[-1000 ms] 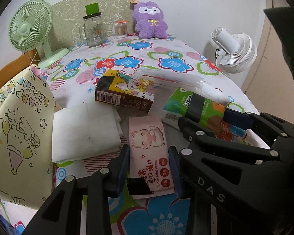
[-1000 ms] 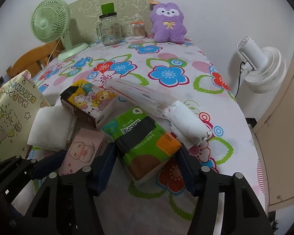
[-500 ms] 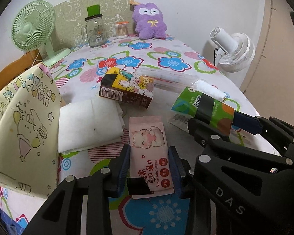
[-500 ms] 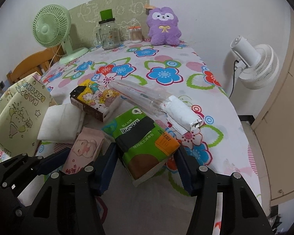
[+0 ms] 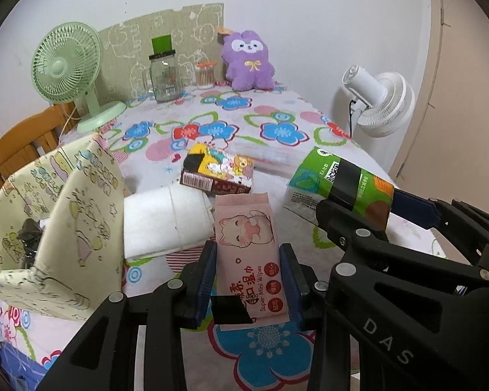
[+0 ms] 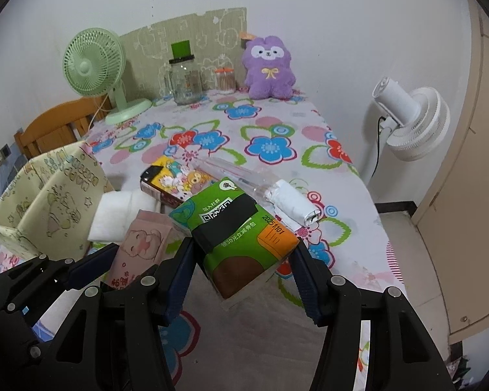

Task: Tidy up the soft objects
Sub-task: 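Lift the green tissue pack with the right gripper while the left gripper lifts the pink wipes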

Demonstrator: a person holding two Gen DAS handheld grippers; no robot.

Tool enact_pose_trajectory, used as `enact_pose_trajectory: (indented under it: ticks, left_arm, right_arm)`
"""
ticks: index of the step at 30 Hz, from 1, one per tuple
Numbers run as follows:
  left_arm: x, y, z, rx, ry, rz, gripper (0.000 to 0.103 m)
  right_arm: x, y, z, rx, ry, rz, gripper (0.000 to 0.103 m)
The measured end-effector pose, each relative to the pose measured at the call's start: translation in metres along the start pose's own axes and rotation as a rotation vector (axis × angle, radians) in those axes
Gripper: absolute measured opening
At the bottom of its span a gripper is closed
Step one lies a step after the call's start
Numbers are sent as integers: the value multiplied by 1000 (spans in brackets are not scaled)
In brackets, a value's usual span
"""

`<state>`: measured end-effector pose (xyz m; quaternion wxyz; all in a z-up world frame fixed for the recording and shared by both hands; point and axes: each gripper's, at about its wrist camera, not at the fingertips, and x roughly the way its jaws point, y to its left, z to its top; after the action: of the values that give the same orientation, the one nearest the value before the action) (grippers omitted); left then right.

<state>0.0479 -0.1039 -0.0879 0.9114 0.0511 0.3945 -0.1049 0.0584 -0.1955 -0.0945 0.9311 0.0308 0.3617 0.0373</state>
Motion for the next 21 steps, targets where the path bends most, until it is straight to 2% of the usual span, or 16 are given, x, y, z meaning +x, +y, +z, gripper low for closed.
enact_pose_trajectory:
  ticks: [21]
  left_arm:
    - [-65, 16, 15, 2, -133, 12, 39]
  right_arm:
    - [-71, 27, 21, -17, -139, -17, 61]
